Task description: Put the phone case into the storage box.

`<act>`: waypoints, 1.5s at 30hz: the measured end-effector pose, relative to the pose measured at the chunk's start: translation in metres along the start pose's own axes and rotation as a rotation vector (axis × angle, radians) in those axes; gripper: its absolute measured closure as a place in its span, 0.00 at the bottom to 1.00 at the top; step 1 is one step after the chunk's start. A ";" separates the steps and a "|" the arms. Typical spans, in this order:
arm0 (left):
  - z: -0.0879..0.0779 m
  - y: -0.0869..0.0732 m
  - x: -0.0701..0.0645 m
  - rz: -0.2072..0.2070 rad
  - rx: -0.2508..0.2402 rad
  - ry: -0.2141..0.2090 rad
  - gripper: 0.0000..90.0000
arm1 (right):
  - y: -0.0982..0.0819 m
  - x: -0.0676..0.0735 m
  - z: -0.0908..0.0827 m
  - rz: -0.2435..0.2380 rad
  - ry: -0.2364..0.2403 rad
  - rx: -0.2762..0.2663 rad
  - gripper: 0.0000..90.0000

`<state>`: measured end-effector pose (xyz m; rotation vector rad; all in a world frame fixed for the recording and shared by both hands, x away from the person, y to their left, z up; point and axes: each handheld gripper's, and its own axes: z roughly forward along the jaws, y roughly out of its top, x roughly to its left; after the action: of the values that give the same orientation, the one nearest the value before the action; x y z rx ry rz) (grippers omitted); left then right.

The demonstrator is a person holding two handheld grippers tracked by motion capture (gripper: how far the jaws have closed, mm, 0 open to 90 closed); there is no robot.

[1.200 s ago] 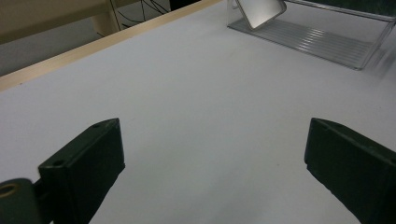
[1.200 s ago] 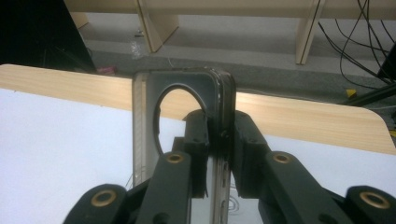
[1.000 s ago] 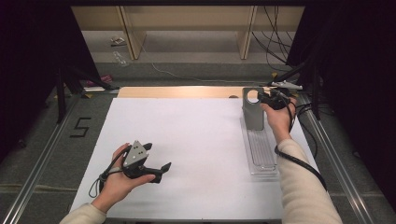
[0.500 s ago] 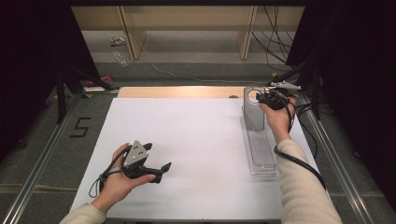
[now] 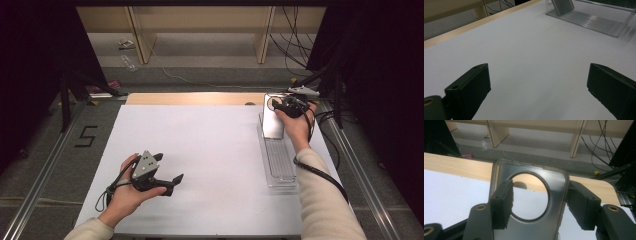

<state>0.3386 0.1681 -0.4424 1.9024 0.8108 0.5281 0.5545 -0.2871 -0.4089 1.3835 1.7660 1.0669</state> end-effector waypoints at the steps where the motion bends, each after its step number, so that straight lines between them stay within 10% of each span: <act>1: 0.000 0.000 0.000 0.000 0.000 0.000 0.05 | 0.000 -0.001 0.000 0.001 -0.002 0.000 0.44; 14: 0.000 0.000 0.000 0.001 0.001 0.001 0.05 | 0.005 -0.003 -0.018 0.029 -0.014 -0.027 0.64; 31: 0.000 0.000 0.000 0.001 0.005 0.001 0.05 | -0.006 0.003 -0.035 0.040 0.025 -0.014 0.32; 45: 0.001 0.000 0.000 0.001 0.005 0.005 0.05 | -0.014 0.007 -0.055 0.024 0.053 -0.019 0.23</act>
<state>0.3390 0.1680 -0.4429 1.9070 0.8154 0.5316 0.4986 -0.2938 -0.3963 1.3798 1.7763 1.1402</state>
